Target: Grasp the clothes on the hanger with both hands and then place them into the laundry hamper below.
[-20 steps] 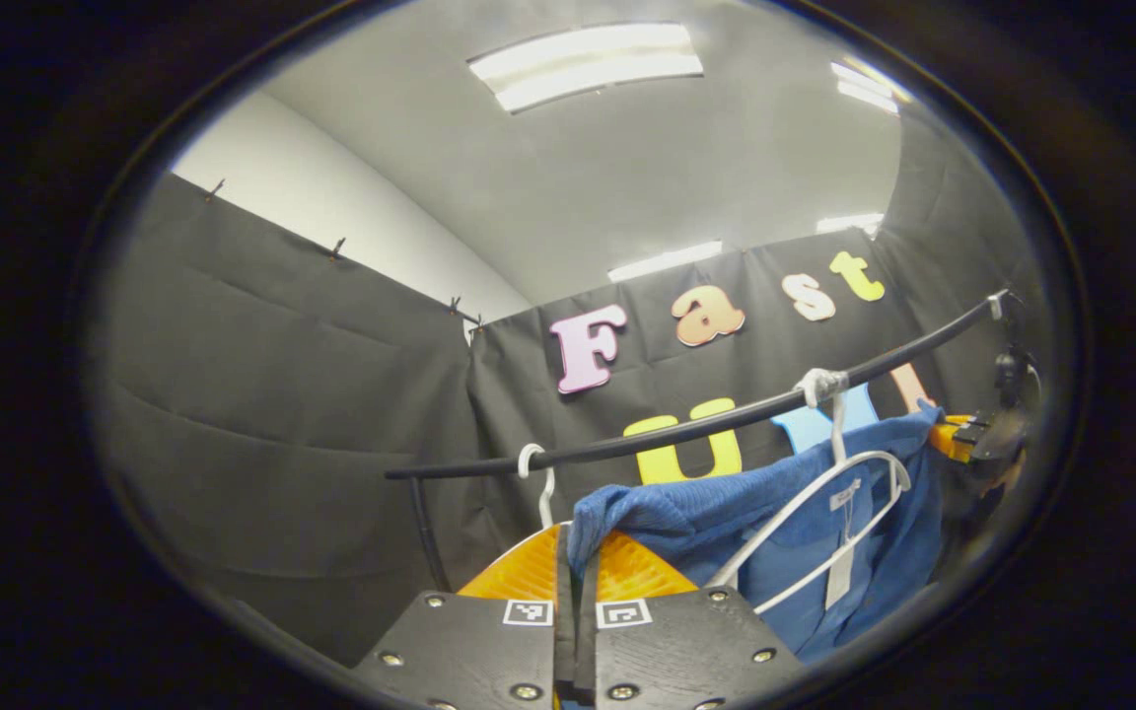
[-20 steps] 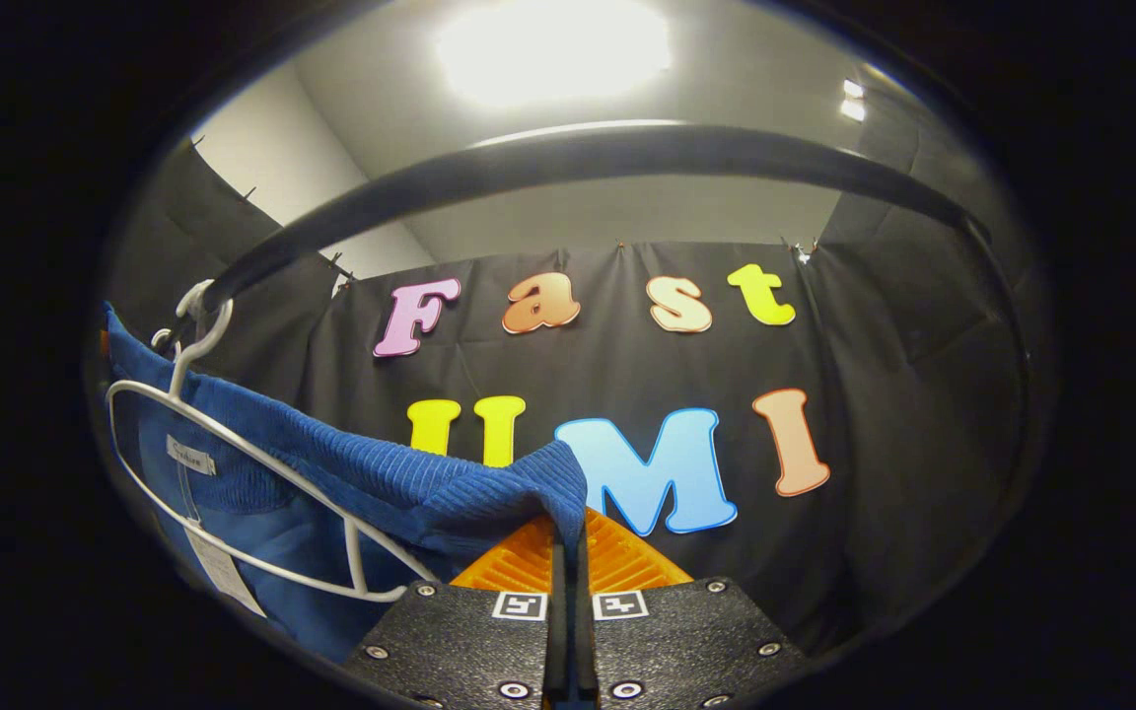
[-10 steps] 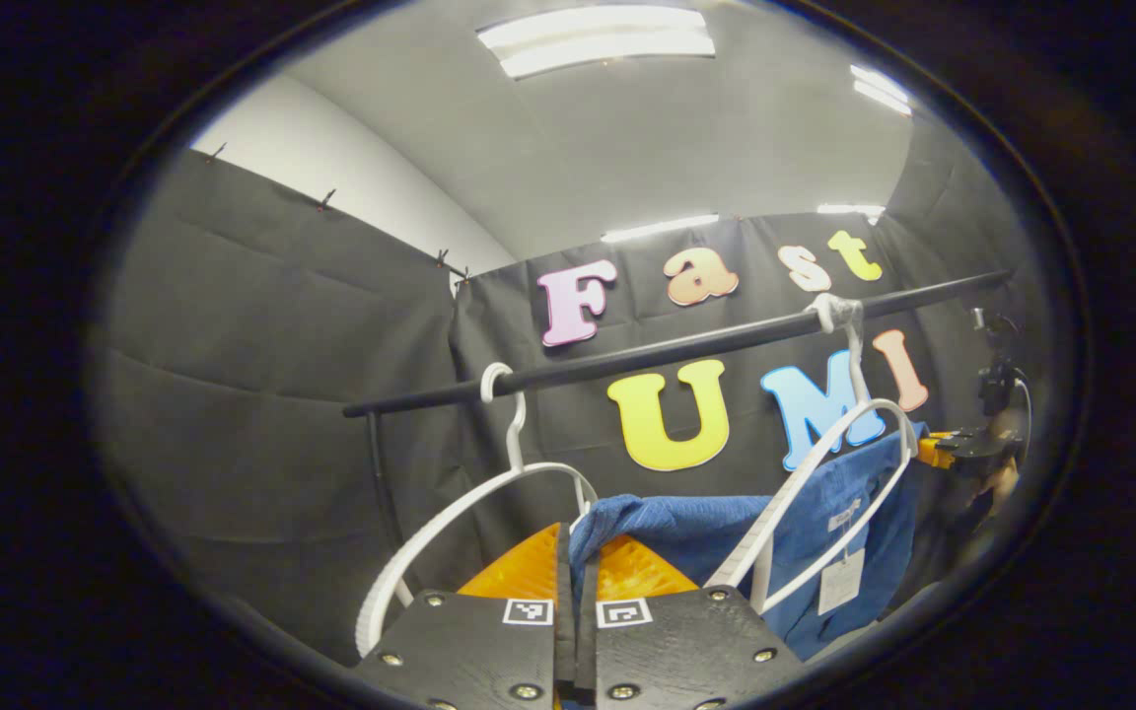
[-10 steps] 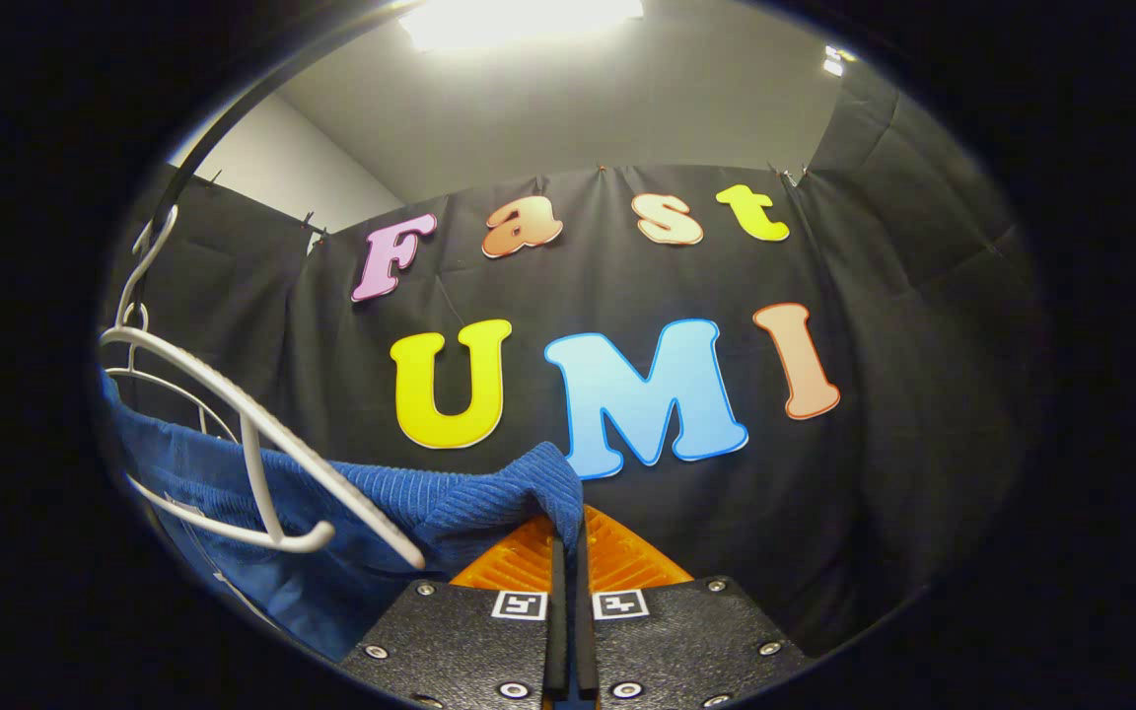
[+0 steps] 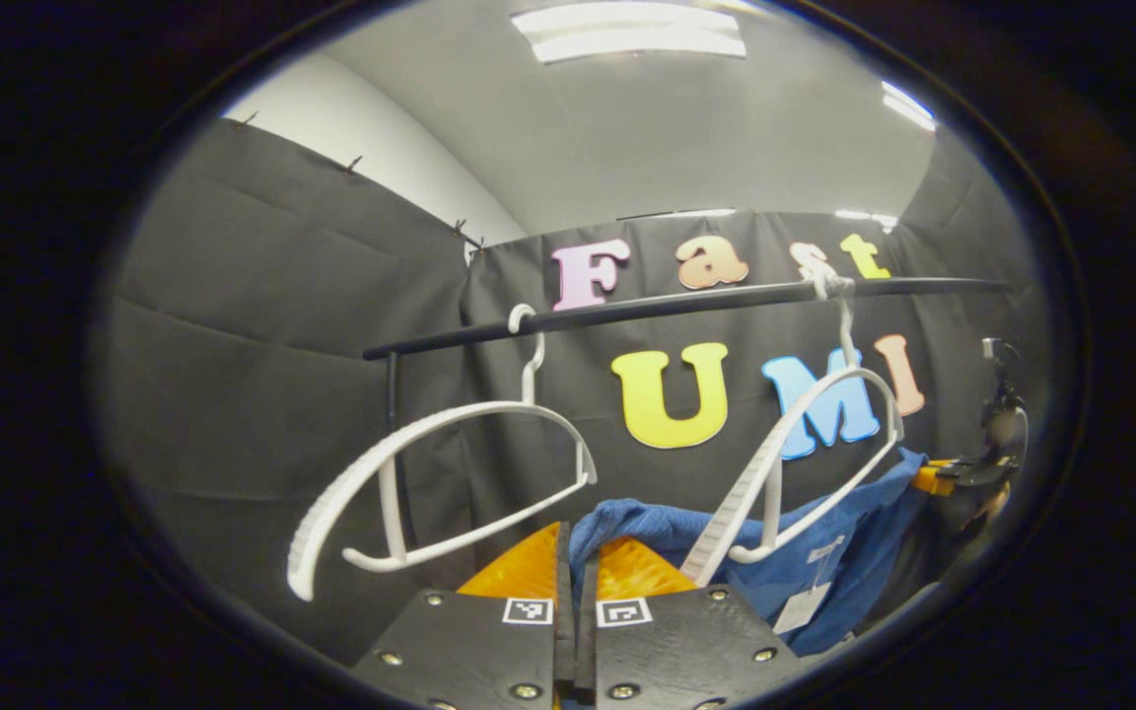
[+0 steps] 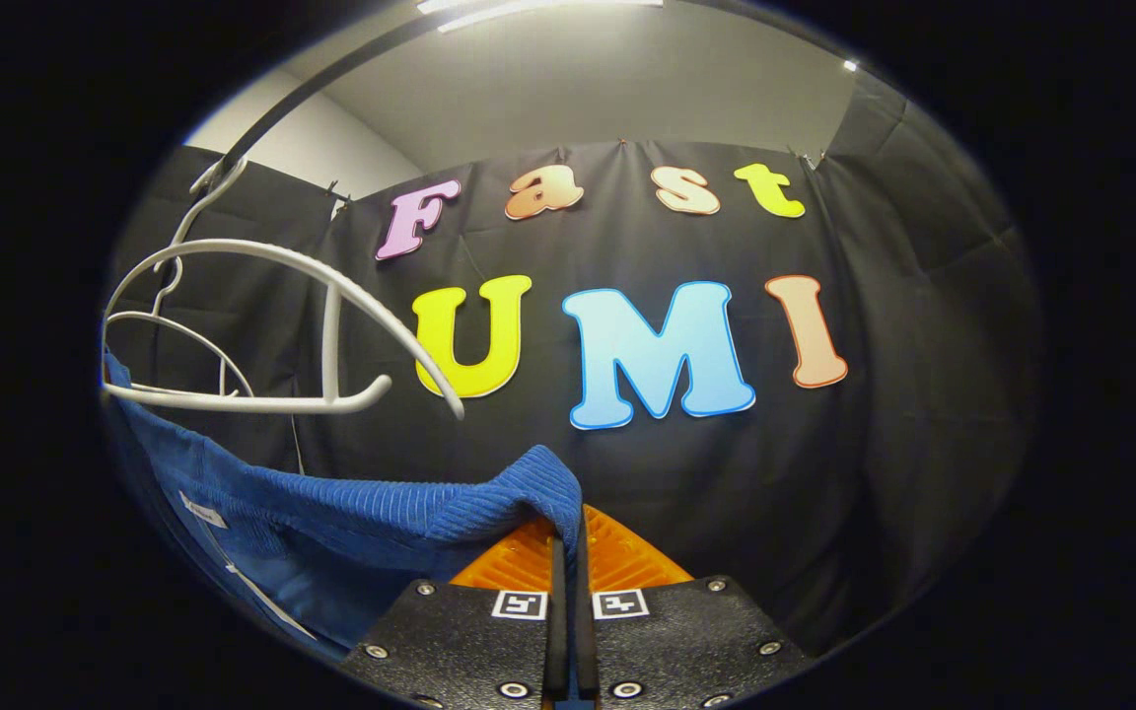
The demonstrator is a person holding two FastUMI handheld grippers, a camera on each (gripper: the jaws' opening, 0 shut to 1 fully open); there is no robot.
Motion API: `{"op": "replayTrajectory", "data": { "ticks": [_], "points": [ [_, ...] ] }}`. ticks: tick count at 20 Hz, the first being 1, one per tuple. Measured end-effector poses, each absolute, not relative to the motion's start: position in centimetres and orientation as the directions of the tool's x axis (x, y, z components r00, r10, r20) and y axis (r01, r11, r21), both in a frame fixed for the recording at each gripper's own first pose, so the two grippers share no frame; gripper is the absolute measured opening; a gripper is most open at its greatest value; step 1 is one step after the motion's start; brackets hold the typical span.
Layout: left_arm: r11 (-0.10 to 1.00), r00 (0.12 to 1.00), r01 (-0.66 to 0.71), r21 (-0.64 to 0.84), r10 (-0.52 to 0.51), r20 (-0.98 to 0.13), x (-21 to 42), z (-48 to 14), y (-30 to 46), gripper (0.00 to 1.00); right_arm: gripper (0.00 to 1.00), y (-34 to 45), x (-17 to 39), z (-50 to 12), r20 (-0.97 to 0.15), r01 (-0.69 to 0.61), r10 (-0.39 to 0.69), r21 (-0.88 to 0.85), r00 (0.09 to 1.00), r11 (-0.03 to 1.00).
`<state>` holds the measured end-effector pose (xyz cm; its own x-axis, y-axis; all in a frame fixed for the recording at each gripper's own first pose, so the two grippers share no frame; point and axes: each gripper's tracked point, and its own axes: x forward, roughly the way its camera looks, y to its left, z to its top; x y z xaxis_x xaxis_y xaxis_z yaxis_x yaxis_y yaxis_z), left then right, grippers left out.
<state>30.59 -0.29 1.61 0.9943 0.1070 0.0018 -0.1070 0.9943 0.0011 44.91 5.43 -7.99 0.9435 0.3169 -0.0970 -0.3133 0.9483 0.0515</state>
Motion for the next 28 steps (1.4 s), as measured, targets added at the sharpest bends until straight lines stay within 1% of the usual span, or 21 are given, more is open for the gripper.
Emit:
{"op": "replayTrajectory", "data": {
  "ticks": [6, 12, 16, 19, 24, 26, 28],
  "points": [
    [0.995, 0.995, -0.104, 0.002, 0.104, -0.005, 26.7, 1.3, -0.7, 0.01, 0.02, 5.2, 39.9, -7.5, -0.105, -0.332, 0.337, 0.062, 0.936, 0.941],
    [0.998, 0.999, -0.052, -0.037, 0.052, 0.006, 21.2, 2.1, -2.0, 0.01, 0.02, 5.2, 33.0, -4.3, -0.072, -0.355, 0.359, 0.066, 0.931, 0.933],
    [0.998, 0.999, 0.021, -0.064, -0.018, 0.039, 19.1, 3.9, -3.6, 0.01, 0.02, 6.1, 28.6, -1.8, -0.029, -0.381, 0.382, 0.042, 0.924, 0.924],
    [0.995, 0.995, 0.081, -0.064, -0.077, 0.056, 16.1, 5.0, -4.9, 0.01, 0.02, 6.7, 24.3, -0.7, -0.019, -0.393, 0.395, 0.066, 0.918, 0.917],
    [0.980, 0.984, 0.171, -0.099, -0.164, 0.070, 13.4, 5.6, -7.9, 0.00, 0.02, 8.1, 18.9, 0.0, -0.028, -0.416, 0.419, 0.089, 0.907, 0.905],
    [0.973, 0.979, 0.201, -0.111, -0.194, 0.068, 13.1, 5.2, -9.3, 0.01, 0.01, 8.9, 17.3, -0.1, -0.033, -0.427, 0.432, 0.096, 0.901, 0.899],
    [0.965, 0.973, 0.229, -0.125, -0.223, 0.060, 12.6, 4.5, -10.6, 0.00, 0.02, 9.6, 15.7, -0.7, -0.049, -0.439, 0.444, 0.088, 0.895, 0.894]
  ]
}}
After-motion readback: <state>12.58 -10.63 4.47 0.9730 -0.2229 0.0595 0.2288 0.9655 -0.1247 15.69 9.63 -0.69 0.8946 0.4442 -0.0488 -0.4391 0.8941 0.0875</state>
